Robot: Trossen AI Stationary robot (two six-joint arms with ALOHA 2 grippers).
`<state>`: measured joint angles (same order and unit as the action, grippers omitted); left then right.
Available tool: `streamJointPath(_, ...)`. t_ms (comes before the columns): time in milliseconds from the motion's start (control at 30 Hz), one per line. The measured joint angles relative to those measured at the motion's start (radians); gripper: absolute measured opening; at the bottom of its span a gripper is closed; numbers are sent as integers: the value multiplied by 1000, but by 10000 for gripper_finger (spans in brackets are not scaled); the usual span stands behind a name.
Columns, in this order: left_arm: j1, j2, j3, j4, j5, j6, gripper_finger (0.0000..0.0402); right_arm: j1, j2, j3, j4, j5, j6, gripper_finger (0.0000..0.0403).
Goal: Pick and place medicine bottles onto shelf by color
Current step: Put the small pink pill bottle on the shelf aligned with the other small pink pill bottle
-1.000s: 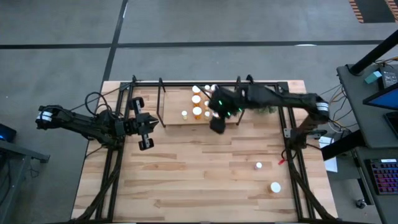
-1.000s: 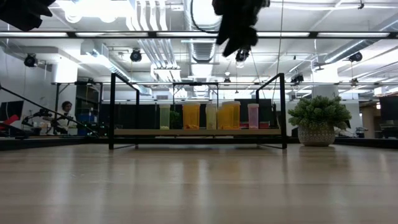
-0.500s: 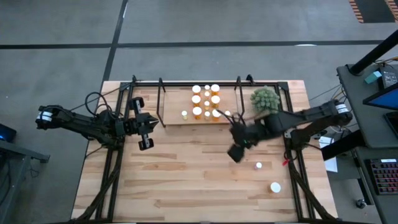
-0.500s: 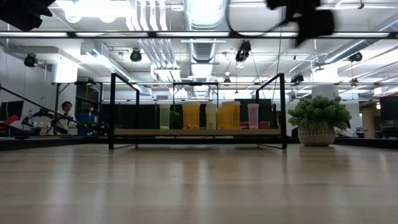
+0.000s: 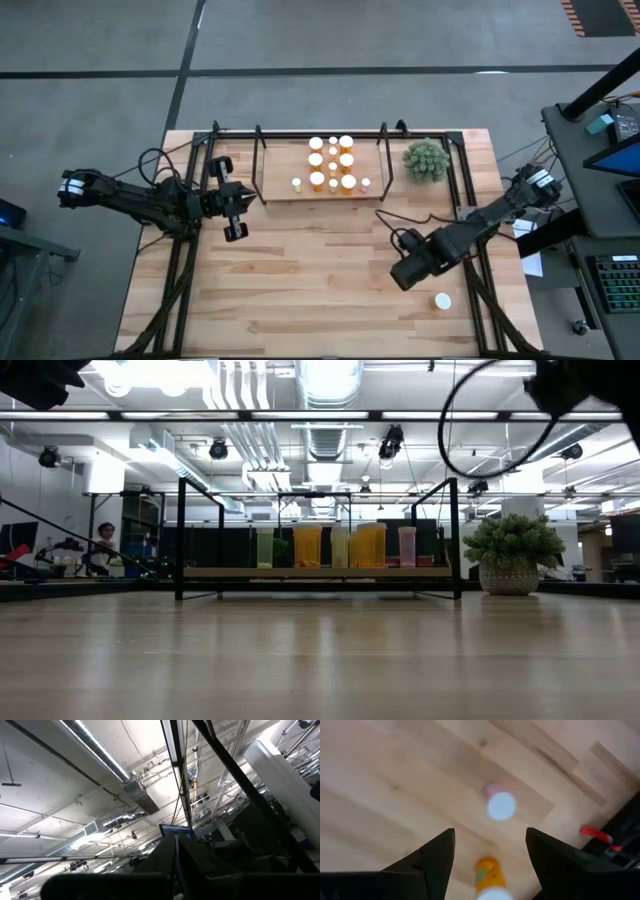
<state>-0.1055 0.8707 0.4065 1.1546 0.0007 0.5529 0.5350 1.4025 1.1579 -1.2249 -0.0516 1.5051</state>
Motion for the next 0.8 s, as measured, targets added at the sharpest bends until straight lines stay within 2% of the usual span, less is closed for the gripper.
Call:
streamJointPath(433,0,2,-2,-29,-10,0,2,2,105,-121,101,5,-24,223)
streamJointPath(800,0,2,-2,-37,-10,0,2,2,104,-133,123,10,-26,110)
